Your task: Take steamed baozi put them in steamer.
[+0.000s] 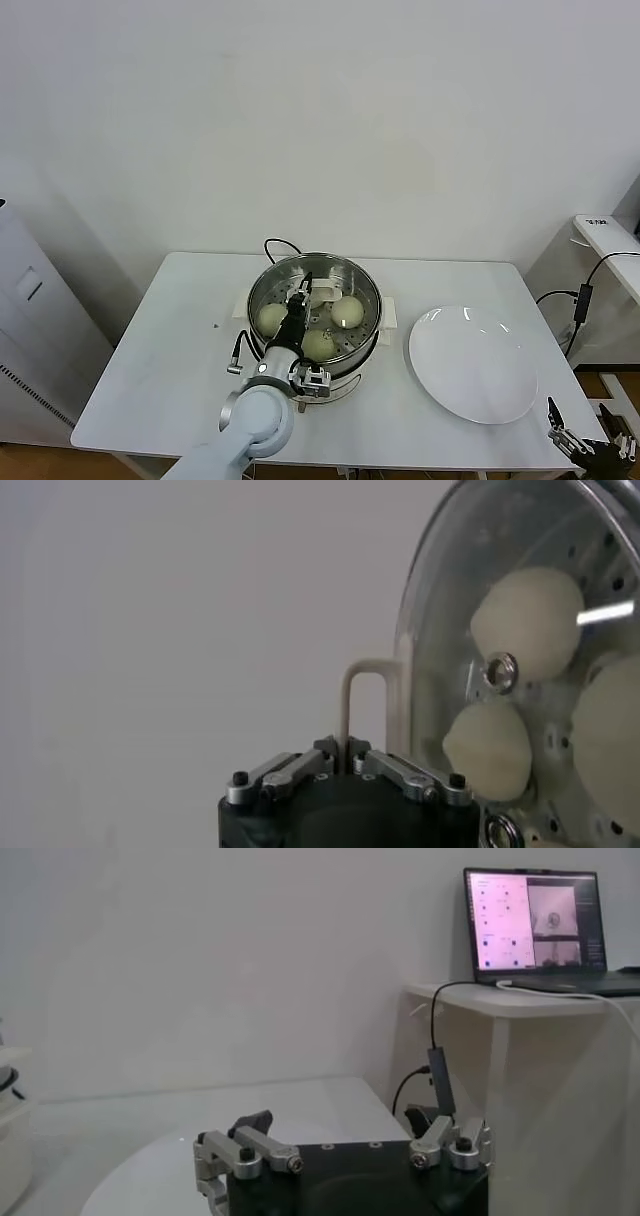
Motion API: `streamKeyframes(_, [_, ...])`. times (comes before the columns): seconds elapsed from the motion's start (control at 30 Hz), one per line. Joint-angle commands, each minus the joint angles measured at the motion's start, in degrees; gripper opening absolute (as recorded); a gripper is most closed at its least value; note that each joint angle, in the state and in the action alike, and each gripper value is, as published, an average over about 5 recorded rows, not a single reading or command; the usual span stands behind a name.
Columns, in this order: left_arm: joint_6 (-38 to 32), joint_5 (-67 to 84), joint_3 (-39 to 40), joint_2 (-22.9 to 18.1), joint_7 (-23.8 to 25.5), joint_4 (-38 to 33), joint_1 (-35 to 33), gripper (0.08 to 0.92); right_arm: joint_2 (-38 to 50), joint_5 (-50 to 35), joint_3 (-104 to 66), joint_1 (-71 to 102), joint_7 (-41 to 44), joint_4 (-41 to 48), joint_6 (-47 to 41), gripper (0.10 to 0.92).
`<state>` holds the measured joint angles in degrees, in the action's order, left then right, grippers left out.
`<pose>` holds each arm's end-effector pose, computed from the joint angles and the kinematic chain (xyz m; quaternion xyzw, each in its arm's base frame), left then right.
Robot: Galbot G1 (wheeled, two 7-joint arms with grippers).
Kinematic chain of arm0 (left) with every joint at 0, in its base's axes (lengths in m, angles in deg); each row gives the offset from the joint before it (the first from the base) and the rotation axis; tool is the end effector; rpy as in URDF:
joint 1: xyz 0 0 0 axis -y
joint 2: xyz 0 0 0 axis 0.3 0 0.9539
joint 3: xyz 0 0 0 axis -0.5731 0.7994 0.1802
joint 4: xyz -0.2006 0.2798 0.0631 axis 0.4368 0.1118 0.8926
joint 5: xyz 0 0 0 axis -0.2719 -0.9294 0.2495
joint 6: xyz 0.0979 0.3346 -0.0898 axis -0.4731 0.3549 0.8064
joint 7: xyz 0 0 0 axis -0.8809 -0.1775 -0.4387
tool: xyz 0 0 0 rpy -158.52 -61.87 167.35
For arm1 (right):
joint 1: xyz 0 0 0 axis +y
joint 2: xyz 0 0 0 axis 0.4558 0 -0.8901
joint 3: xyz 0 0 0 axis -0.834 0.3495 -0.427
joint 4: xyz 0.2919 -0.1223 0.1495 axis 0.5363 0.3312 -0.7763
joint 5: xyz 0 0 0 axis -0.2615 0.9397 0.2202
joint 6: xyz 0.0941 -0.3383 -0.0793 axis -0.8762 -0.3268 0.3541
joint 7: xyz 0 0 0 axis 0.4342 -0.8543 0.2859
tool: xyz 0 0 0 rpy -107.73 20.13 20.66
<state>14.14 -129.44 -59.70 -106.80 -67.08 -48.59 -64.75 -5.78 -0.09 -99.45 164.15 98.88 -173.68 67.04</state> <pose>0.3016 -0.1268 -0.2768 0.0733 0.7102 0.6956 0.0797 0.0718 -0.2204 -0.3314 -0.1100 -0.9916 -0.0102 0.0675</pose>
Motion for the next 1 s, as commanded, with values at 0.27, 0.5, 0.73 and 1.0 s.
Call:
streamKeyframes(0.27, [1.69, 5.42, -0.16, 1.49, 0.27, -3.19, -0.99, 0.126, 0.63, -0.11, 0.22, -0.39, -0.03, -0.35, 0.18, 0.823])
streamKeyframes(0.5, [1.83, 17.28, -2.49, 5.34, -1.04, -11.76, -4.51, 0.293, 0.84, 0.63, 2.05, -1.59, 0.00, 0.28, 0.18, 0.823])
streamKeyframes(0.73, [0.28, 25.75, -3.97, 8.26, -3.44, -17.96, -6.42, 0.492, 1.46, 1.20, 3.66, -2.54, 0.62, 1.45, 0.53, 0.823])
streamKeyframes(1.0, [-6.81, 38.95, -9.60, 12.35, -7.67, -23.27, -10.59, 0.725, 3.36, -2.43, 6.65, -6.35, 0.32, -0.67, -0.52, 0.823])
